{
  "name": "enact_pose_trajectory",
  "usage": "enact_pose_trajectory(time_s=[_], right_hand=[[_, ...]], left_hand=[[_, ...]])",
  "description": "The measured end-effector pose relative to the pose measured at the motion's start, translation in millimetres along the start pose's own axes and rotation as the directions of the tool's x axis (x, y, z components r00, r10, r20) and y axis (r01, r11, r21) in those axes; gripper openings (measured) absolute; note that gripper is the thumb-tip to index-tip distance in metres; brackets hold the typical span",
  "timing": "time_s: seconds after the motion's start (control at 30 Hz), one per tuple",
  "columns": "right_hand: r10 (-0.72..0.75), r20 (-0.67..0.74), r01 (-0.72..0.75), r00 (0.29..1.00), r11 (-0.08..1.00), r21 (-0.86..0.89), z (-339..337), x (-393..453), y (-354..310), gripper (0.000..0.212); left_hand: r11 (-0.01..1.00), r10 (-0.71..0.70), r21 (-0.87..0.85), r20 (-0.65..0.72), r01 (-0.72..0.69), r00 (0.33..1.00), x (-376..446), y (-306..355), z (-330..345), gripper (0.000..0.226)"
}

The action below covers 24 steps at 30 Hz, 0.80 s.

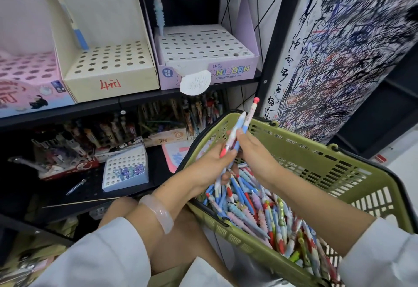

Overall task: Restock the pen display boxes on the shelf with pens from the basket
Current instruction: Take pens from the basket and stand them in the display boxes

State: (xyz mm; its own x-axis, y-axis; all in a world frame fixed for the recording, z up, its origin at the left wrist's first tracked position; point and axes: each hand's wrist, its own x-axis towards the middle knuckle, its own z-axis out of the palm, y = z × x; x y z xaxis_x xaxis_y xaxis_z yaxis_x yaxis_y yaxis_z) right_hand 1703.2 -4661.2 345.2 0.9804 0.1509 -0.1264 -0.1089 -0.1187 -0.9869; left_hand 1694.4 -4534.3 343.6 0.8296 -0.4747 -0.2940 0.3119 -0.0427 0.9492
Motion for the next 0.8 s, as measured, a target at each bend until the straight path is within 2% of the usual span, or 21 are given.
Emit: enact_pose_trajectory(time_s=[0.07,0.13,0.23,0.43,0.53,0.63,0.7,0.8], right_hand=[[-0.024,-0.074,0.02,0.997,0.998,-0.051,0,2,-8,0.046],[-0.039,-0.13,0.027,0.991,0.996,-0.087,0,2,-17,0.041],[-0.072,-0.065,0.063,0.995,0.99,-0.128,8,2,-29,0.036],[-0.13,0.056,0.135,0.99,0.986,-0.1,52,6,-60,0.052],[-0.206,0.021,0.207,0.978,0.977,-0.042,70,17,-84,0.035],[-0.279,0.019,0.279,0.96,0.957,-0.08,88,32,-108,0.016],[-0.297,0.042,0.3,0.954,0.951,-0.081,101,42,-126,0.015],[-0.405,-0.018,0.401,0.914,0.911,-0.1,121,68,-162,0.017]], left_hand=[[1.0,0.009,0.003,-0.045,-0.009,0.999,-6,4,-8,0.015],[0.999,0.033,0.042,-0.103,-0.029,0.994,-12,9,-18,0.017],[0.992,0.118,0.065,-0.167,-0.109,0.979,-24,17,-31,0.016],[0.96,0.268,0.148,-0.22,-0.24,0.938,-46,37,-50,0.01],[0.942,0.332,0.146,-0.29,-0.301,0.898,-58,47,-74,0.011],[0.931,0.363,0.149,-0.333,-0.332,0.87,-69,54,-101,0.01],[0.93,0.367,0.133,-0.384,-0.342,0.847,-76,58,-120,0.016],[0.913,0.383,0.07,-0.479,-0.401,0.79,-88,71,-151,0.022]])
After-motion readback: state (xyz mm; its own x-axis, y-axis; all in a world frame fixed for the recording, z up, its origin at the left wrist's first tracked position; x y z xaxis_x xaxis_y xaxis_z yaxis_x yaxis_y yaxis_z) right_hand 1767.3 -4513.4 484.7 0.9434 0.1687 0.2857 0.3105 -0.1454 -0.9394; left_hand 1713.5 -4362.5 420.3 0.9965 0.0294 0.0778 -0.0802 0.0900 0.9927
